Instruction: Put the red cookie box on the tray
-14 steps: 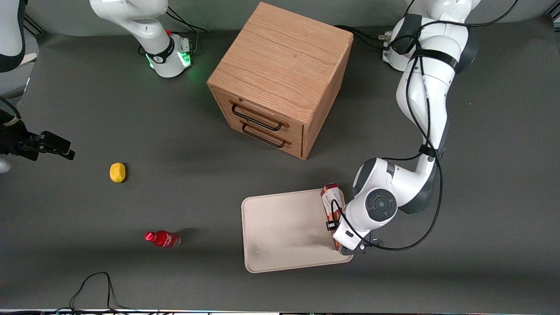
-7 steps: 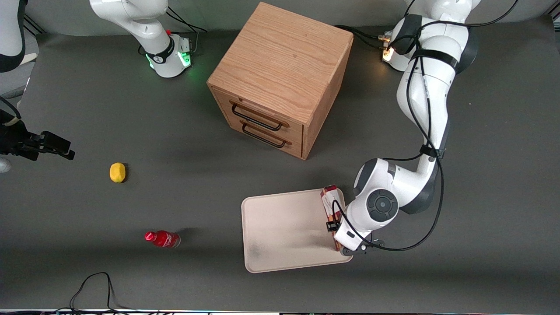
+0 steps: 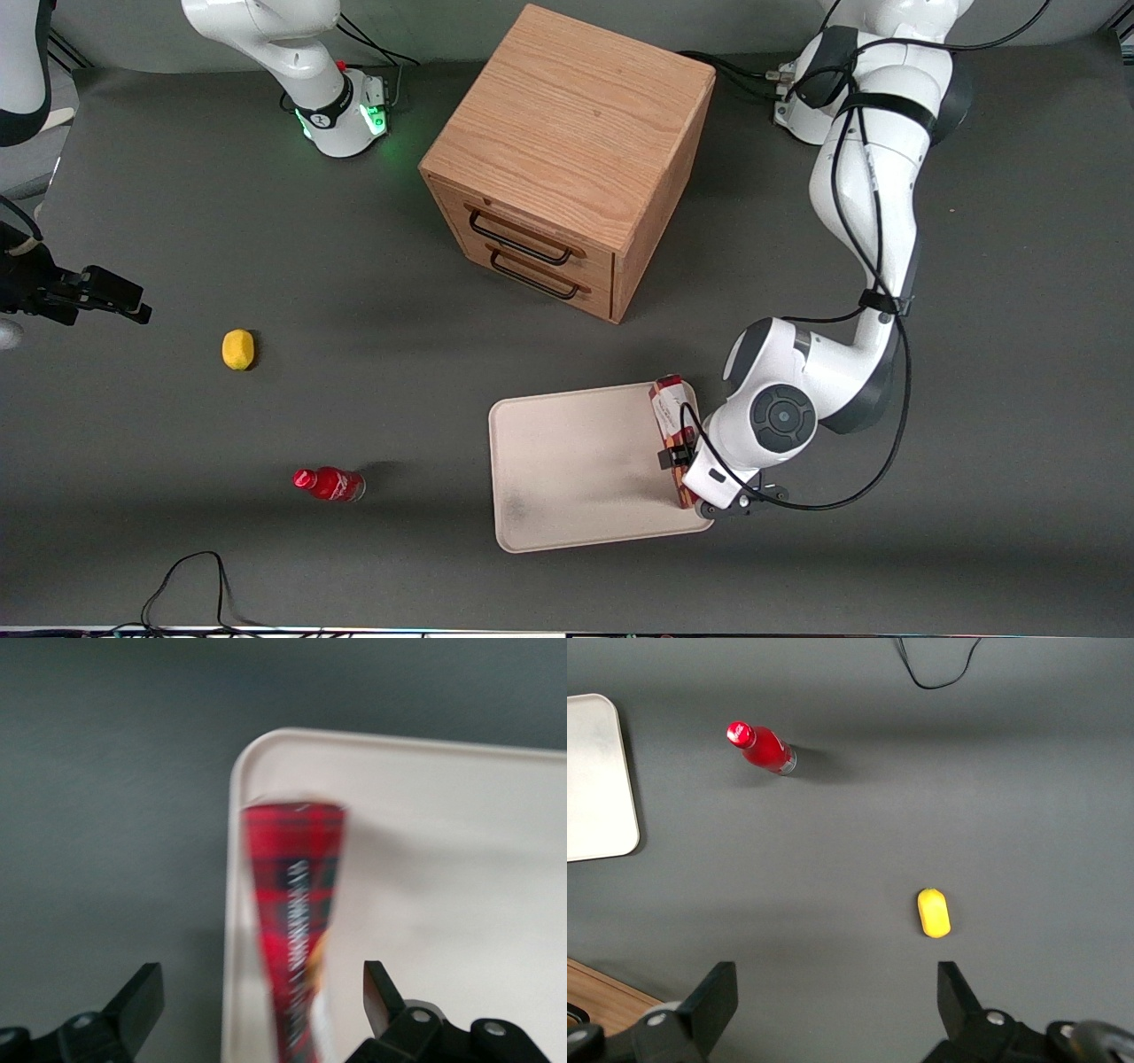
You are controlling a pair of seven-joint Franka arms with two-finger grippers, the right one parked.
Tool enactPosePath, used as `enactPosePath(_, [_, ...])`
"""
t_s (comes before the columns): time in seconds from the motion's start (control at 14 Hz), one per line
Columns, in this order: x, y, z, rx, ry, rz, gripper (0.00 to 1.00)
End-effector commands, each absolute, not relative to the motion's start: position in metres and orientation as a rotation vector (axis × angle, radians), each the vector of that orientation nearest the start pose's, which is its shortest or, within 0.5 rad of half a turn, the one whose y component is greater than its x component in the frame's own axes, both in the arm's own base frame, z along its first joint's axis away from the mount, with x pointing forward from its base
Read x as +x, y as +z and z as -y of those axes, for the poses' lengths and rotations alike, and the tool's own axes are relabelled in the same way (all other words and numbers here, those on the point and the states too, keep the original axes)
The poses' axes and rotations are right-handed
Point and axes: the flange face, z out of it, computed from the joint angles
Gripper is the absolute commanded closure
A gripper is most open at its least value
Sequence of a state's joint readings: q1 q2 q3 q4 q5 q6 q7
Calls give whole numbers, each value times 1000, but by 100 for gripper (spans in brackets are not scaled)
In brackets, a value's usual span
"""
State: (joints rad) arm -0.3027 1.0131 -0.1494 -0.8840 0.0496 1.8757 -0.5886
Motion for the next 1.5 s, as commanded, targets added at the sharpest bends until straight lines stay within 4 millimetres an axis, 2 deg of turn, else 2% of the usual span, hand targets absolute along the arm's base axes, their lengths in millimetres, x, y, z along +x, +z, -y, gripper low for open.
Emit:
enactPosePath(0.0, [728, 325, 253, -3145, 193, 212, 0])
enactPosePath(0.14, [725, 348, 228, -3111, 243, 228, 0])
enactPosePath(0.29, [712, 376, 222, -3088, 260, 147, 0])
enactPosePath(0.43, [699, 404, 191, -3068, 253, 140, 0])
enactPosePath(0.5, [687, 418, 181, -3068, 250, 67, 0])
enactPosePath(0.79, [646, 474, 102, -3049, 243, -76, 0])
enactPosePath(0.93, [620, 493, 62, -3057, 224, -75, 0])
enactPosePath(1.14, [579, 517, 20, -3061, 181, -41, 0])
enactPosePath(1.29, [559, 528, 1, -3060, 191, -13, 0])
enactPosePath(1.43, [548, 544, -19, -3062, 193, 57, 0])
